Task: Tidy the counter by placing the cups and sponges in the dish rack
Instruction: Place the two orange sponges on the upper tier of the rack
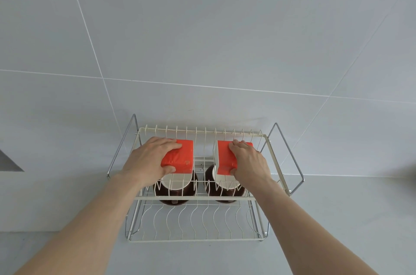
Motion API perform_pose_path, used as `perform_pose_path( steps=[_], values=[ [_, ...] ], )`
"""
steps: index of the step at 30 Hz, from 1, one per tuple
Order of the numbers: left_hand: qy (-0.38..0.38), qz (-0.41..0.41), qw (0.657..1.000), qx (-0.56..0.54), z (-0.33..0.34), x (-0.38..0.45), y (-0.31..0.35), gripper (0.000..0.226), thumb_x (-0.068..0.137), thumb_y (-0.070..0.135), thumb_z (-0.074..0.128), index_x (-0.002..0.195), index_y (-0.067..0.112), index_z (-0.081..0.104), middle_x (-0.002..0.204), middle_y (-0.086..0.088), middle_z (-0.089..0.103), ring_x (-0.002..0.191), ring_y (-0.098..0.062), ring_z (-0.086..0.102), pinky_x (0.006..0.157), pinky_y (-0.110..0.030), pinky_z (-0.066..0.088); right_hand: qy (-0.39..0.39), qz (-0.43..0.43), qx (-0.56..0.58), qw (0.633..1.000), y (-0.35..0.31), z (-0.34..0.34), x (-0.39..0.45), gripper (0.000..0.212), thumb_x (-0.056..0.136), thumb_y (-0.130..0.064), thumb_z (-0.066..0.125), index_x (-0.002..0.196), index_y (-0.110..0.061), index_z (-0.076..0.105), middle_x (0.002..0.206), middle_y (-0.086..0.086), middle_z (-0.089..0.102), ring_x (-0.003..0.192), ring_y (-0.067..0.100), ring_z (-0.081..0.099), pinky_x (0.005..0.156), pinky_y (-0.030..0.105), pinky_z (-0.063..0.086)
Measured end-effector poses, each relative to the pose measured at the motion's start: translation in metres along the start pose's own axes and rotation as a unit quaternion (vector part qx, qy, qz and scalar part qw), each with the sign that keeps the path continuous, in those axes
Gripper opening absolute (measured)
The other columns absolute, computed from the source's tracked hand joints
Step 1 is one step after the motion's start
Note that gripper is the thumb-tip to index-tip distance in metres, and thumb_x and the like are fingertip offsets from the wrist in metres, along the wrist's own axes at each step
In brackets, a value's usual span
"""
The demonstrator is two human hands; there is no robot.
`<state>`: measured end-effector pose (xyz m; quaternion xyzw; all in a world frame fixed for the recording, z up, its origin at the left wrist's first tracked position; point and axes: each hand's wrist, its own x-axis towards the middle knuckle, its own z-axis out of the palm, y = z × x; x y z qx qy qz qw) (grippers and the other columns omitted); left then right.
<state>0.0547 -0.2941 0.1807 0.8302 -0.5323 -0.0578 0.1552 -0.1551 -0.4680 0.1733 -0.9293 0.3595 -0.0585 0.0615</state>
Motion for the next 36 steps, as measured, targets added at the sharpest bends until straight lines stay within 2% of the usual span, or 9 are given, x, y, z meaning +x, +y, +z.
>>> perform_pose_path(
  steps=[8,18,24,29,31,33,36],
  values=[
    [-0.002,-0.008,1.0,-0.021,0.002,0.0,-0.002,0.072,0.082,0.043,0.077,0.144,0.045,0.041,0.152,0.023,0.041,0.142,-0.005,0.03,0.11,-0.043,0.041,-0.001,0.0,-0.006,1.0,0.0,0.0,0.0,0.064,0.08,-0.01,0.075,0.138,-0.015,0.049,0.148,-0.001,0.047,0.142,0.022,0.036,0.105,0.04,0.044],
    [-0.003,-0.009,1.0,-0.025,0.002,-0.001,-0.003,0.072,0.082,0.043,0.077,0.144,0.045,0.041,0.152,0.023,0.04,0.142,-0.005,0.03,0.109,-0.044,0.042,0.002,0.003,-0.002,1.0,-0.001,0.0,0.0,0.061,0.078,-0.009,0.075,0.135,-0.014,0.052,0.143,0.0,0.051,0.138,0.022,0.04,0.1,0.04,0.047],
    [-0.009,-0.009,1.0,-0.023,0.002,0.0,-0.004,0.072,0.082,0.043,0.077,0.144,0.045,0.041,0.152,0.022,0.041,0.142,-0.005,0.03,0.108,-0.044,0.043,-0.01,0.006,0.005,1.0,0.0,-0.001,0.001,0.065,0.08,-0.012,0.076,0.139,-0.015,0.049,0.15,-0.002,0.045,0.144,0.022,0.033,0.106,0.041,0.043],
    [-0.026,0.004,1.0,0.005,-0.004,0.001,-0.001,0.072,0.083,0.045,0.076,0.144,0.043,0.039,0.148,0.021,0.042,0.14,-0.007,0.032,0.105,-0.042,0.045,-0.016,-0.005,-0.021,1.0,-0.002,-0.007,0.0,0.062,0.08,-0.014,0.075,0.136,-0.015,0.05,0.144,-0.001,0.049,0.137,0.023,0.041,0.1,0.039,0.047],
    [-0.047,0.016,0.998,0.026,-0.007,0.004,-0.001,0.072,0.082,0.046,0.076,0.143,0.04,0.039,0.145,0.019,0.044,0.138,-0.009,0.033,0.105,-0.042,0.046,-0.029,-0.018,-0.039,0.999,-0.002,-0.01,0.002,0.06,0.081,-0.019,0.076,0.135,-0.015,0.049,0.14,0.001,0.051,0.133,0.024,0.044,0.099,0.038,0.046],
    [-0.06,0.014,0.998,0.032,-0.011,0.006,0.002,0.074,0.08,0.048,0.076,0.144,0.037,0.04,0.144,0.016,0.045,0.136,-0.012,0.035,0.107,-0.041,0.044,-0.052,-0.026,-0.05,0.997,-0.004,-0.02,0.0,0.063,0.082,-0.032,0.077,0.135,-0.014,0.049,0.139,0.002,0.051,0.133,0.026,0.043,0.103,0.038,0.042],
    [-0.072,0.017,0.996,0.048,-0.019,0.007,0.01,0.077,0.08,0.054,0.074,0.145,0.035,0.039,0.147,0.013,0.044,0.137,-0.014,0.035,0.112,-0.039,0.037,-0.045,-0.034,-0.046,0.997,-0.006,-0.036,-0.001,0.068,0.081,-0.049,0.073,0.134,-0.014,0.049,0.136,0.002,0.052,0.13,0.026,0.045,0.105,0.036,0.039]
  ],
)
